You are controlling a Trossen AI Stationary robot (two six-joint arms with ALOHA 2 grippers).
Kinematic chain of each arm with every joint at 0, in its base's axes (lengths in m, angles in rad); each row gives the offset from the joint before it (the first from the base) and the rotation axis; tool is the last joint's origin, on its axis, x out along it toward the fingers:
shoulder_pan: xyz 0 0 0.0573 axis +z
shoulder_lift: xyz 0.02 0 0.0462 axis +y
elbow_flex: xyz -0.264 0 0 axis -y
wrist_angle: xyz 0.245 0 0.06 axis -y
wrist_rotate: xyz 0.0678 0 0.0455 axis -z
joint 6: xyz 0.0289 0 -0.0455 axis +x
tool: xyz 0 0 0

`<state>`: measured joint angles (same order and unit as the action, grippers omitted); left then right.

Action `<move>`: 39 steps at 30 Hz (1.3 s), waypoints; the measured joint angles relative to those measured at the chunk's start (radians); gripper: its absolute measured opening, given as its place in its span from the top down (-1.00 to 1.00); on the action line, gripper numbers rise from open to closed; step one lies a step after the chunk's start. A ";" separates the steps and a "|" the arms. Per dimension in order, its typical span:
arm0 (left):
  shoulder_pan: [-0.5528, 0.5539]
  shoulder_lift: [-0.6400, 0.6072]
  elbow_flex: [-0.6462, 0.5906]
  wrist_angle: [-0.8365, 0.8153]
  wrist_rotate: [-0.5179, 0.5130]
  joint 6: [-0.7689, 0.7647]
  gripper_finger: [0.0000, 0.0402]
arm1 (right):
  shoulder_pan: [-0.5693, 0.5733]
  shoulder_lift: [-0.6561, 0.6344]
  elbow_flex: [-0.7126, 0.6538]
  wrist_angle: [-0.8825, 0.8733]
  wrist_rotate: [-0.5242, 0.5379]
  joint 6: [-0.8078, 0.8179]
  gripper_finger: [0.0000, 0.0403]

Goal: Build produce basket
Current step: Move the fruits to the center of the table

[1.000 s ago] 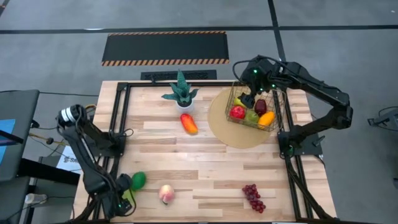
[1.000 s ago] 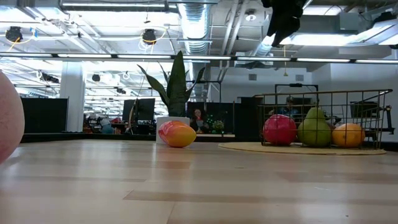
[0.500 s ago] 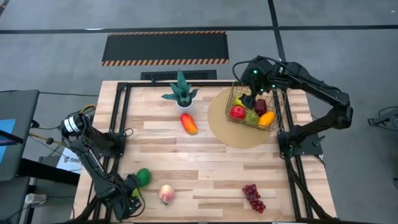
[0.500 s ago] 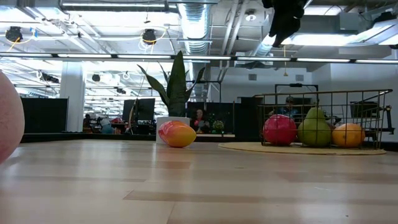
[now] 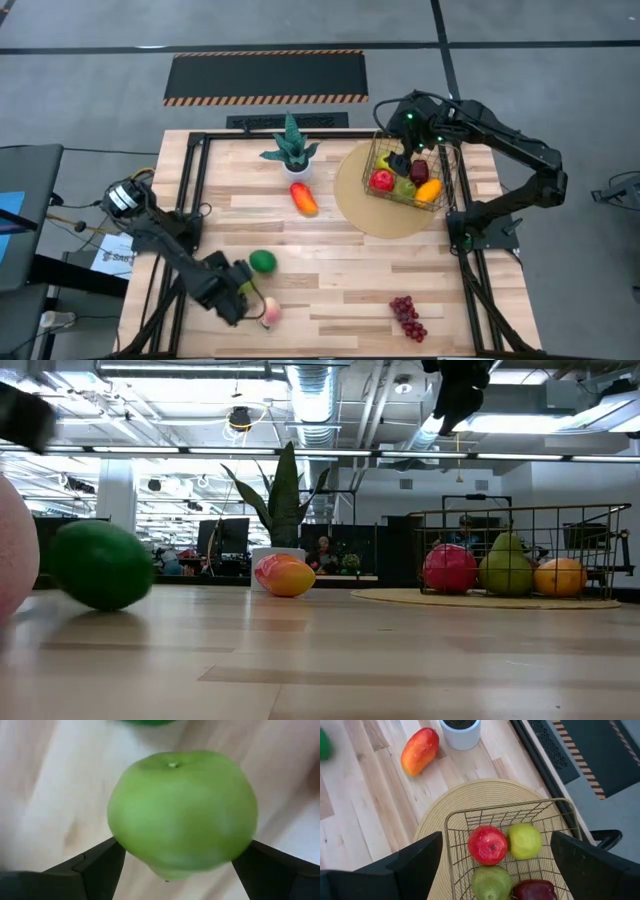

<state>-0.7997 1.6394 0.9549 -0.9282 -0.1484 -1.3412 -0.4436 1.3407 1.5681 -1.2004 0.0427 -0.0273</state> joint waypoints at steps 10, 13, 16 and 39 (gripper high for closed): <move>0.211 0.000 -0.011 0.058 -0.116 0.520 -0.63 | 0.028 0.000 0.000 -0.004 -0.019 0.007 -0.92; 0.293 0.000 -0.011 0.086 -0.153 0.655 -0.63 | 0.042 0.000 0.000 -0.004 -0.020 0.011 -0.92; 0.381 0.000 -0.011 0.184 -0.151 0.781 -0.63 | 0.054 0.000 0.000 0.000 -0.021 0.012 -0.92; 0.772 -0.044 0.298 -0.368 -0.328 0.650 -0.63 | 0.084 0.000 0.000 0.030 -0.019 0.064 -0.92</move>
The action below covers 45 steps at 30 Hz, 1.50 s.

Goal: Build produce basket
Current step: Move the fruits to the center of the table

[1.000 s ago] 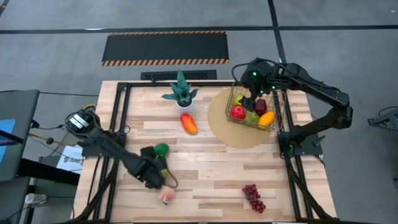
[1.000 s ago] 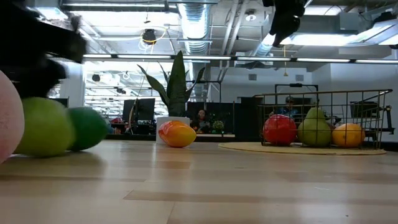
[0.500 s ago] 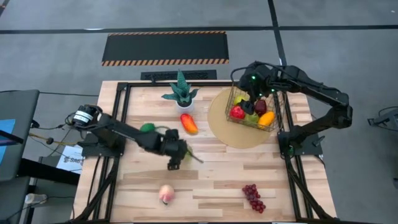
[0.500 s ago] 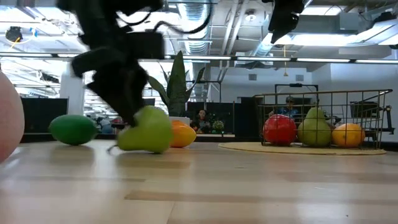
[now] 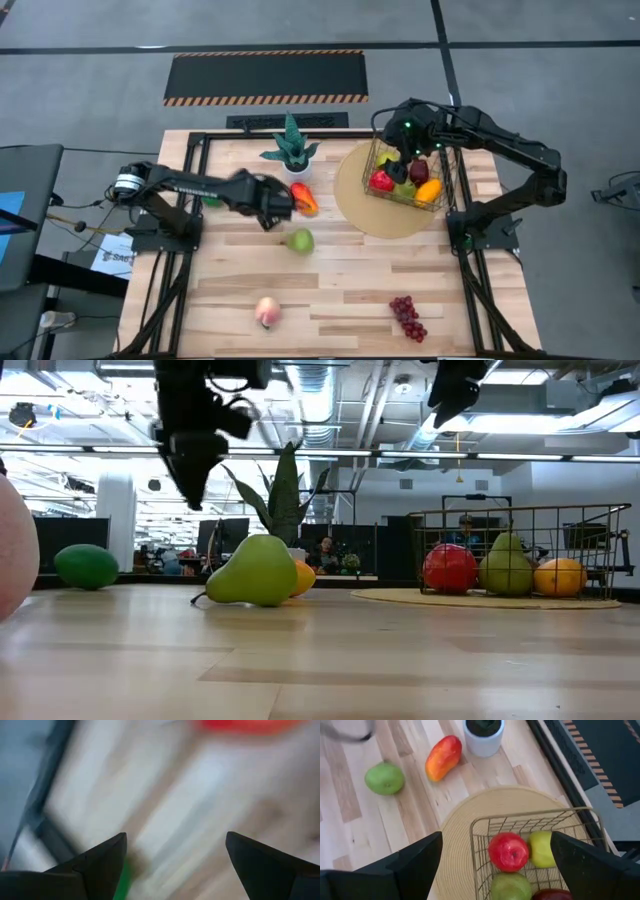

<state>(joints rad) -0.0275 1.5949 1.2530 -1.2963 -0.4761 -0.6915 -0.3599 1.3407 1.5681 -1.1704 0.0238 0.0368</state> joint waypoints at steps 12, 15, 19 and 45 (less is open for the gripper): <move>0.372 -0.275 -0.223 -0.074 -0.128 -0.203 -0.63 | 0.000 0.000 0.000 0.060 0.001 -0.001 -0.92; 0.447 -0.298 -0.277 -0.069 -0.141 -0.207 -0.63 | 0.000 0.000 0.000 0.067 0.001 -0.001 -0.92; 0.517 -0.290 -0.338 -0.050 -0.141 -0.181 -0.63 | 0.000 0.000 0.000 0.075 0.001 0.004 -0.92; 0.473 -0.302 -0.618 0.332 0.324 -0.387 -0.63 | 0.030 0.000 0.000 0.073 0.000 0.052 -0.92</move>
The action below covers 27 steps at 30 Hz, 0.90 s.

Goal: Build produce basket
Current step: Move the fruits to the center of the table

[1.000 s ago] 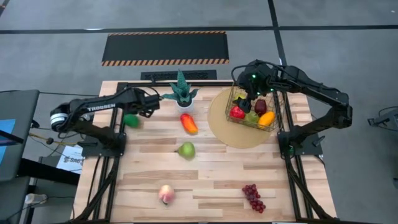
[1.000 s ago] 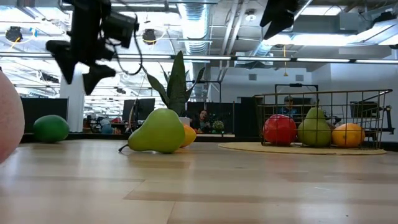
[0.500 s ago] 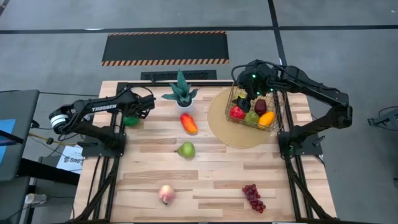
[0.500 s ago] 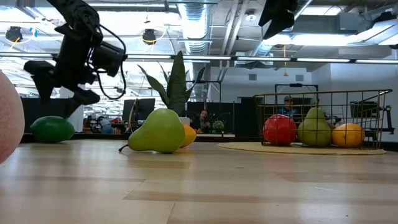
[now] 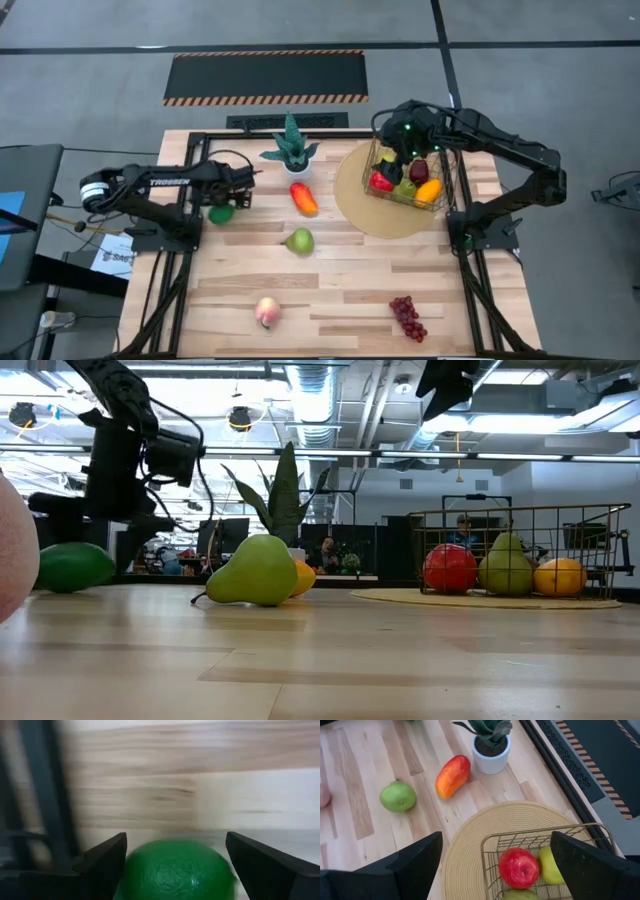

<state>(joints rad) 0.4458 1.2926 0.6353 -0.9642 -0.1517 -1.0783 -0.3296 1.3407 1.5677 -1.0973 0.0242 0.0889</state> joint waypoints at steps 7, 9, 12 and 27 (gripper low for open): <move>-0.219 0.003 0.000 0.315 0.128 -0.207 -0.63 | 0.010 0.000 0.000 0.000 0.000 0.001 -0.92; -0.278 0.005 0.000 0.429 0.135 -0.266 -0.63 | 0.010 0.000 0.000 0.000 0.000 0.005 -0.92; -0.349 0.015 0.003 0.640 0.128 -0.247 -0.63 | 0.010 0.000 0.000 0.000 0.000 0.005 -0.92; -0.743 -0.015 0.420 -0.142 0.055 -0.310 -0.63 | 0.019 0.001 -0.002 -0.001 0.000 0.007 -0.92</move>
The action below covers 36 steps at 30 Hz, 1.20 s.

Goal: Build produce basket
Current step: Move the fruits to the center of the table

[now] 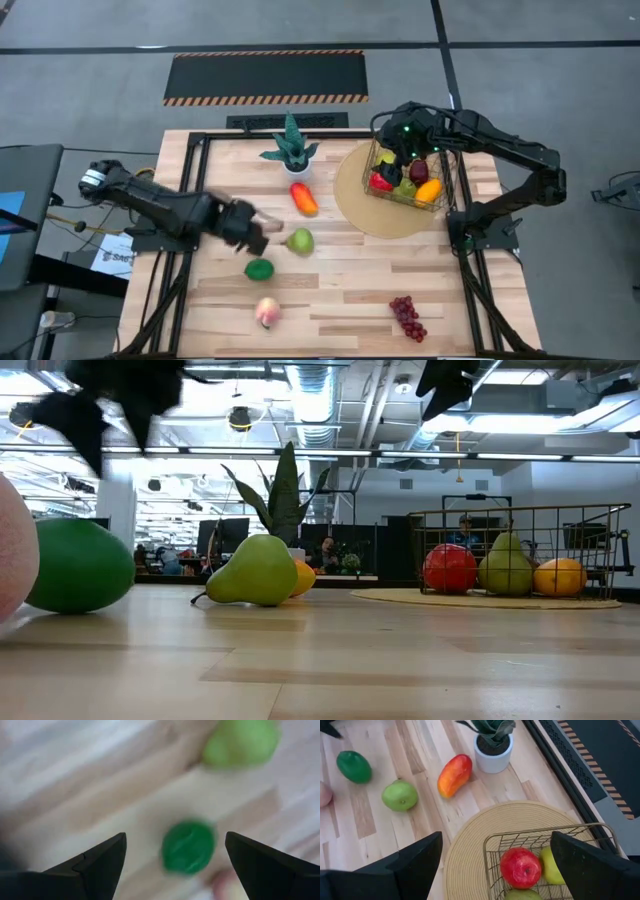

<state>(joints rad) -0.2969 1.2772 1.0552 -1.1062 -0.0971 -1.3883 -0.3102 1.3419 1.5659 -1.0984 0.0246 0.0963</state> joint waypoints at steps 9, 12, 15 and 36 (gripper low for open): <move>-0.374 0.001 -0.048 -0.006 0.120 -0.228 -0.63 | 0.033 0.001 0.000 0.000 0.000 -0.018 -0.92; -0.490 0.001 -0.088 0.036 0.119 -0.328 -0.63 | 0.044 0.001 0.000 0.000 0.000 -0.018 -0.92; -0.567 0.010 -0.130 0.074 0.041 -0.383 -0.63 | 0.052 0.001 0.000 0.000 0.000 -0.018 -0.92; -0.211 0.202 -0.324 0.453 -0.234 0.156 -0.63 | 0.062 0.006 0.000 0.023 0.000 -0.005 -0.92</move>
<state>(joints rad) -0.5083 1.4790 0.7311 -0.6536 -0.3307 -1.2323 -0.2481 1.3476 1.5658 -1.0750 0.0246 0.0913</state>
